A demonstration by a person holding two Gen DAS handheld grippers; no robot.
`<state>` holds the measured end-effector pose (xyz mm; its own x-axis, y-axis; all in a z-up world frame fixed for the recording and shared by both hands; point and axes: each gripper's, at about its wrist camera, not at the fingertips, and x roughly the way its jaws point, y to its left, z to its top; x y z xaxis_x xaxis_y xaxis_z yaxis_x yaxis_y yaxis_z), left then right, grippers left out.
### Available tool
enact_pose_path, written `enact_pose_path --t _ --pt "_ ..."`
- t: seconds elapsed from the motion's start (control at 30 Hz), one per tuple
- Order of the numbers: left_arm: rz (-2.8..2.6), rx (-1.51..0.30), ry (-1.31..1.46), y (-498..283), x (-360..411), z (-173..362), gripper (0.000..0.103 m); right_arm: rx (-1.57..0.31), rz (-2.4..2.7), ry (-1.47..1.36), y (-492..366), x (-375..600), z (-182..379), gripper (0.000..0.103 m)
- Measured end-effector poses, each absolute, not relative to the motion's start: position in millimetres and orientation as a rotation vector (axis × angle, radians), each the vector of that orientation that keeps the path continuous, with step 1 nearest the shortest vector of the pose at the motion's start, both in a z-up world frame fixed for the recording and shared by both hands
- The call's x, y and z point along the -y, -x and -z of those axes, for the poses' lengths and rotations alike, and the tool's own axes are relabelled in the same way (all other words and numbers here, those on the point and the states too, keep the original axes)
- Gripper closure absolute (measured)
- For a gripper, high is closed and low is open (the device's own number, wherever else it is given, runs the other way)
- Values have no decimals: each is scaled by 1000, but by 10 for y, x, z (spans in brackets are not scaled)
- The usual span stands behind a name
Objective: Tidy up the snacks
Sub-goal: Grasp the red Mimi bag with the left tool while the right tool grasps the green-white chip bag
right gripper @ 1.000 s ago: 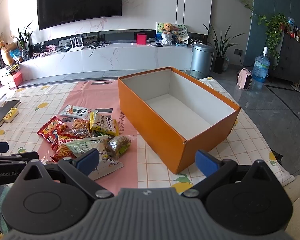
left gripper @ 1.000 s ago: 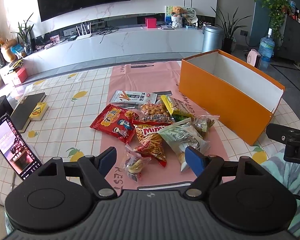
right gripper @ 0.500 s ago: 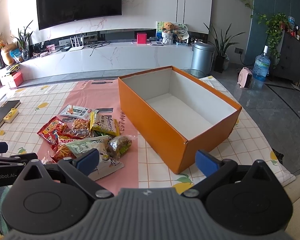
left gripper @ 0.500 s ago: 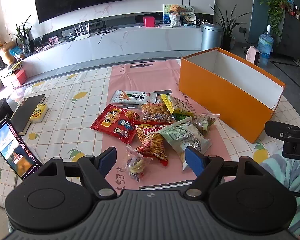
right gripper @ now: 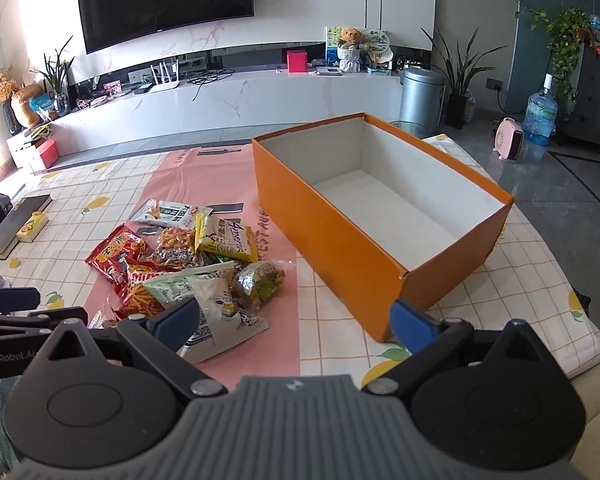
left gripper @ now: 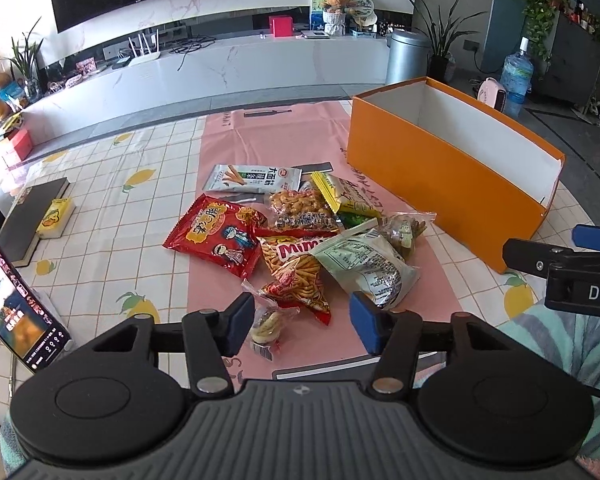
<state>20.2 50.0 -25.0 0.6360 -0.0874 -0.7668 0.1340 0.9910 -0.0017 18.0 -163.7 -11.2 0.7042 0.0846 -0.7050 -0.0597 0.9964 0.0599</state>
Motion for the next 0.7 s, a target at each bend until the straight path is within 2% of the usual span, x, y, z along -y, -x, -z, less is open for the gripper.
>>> enact_pose_path --t 0.03,0.1,0.3,0.37,0.6,0.7 --pt "132 -883 -43 -225 -529 264 47 -788 -97 -38 -200 1623 140 20" --pt "137 -910 -8 -279 -599 300 50 -793 -127 -53 -235 1605 194 23" --pt "125 -962 49 -446 -738 419 50 -841 -218 -124 -429 1516 390 24" --pt "141 -971 67 -507 -745 464 46 -853 -242 -106 -505 1436 466 25" --pt "160 -1005 22 -759 -717 577 46 -921 -333 -16 -819 1185 697 45" --pt "159 -1025 19 -874 -738 624 46 -938 -370 4 -930 1095 786 46"
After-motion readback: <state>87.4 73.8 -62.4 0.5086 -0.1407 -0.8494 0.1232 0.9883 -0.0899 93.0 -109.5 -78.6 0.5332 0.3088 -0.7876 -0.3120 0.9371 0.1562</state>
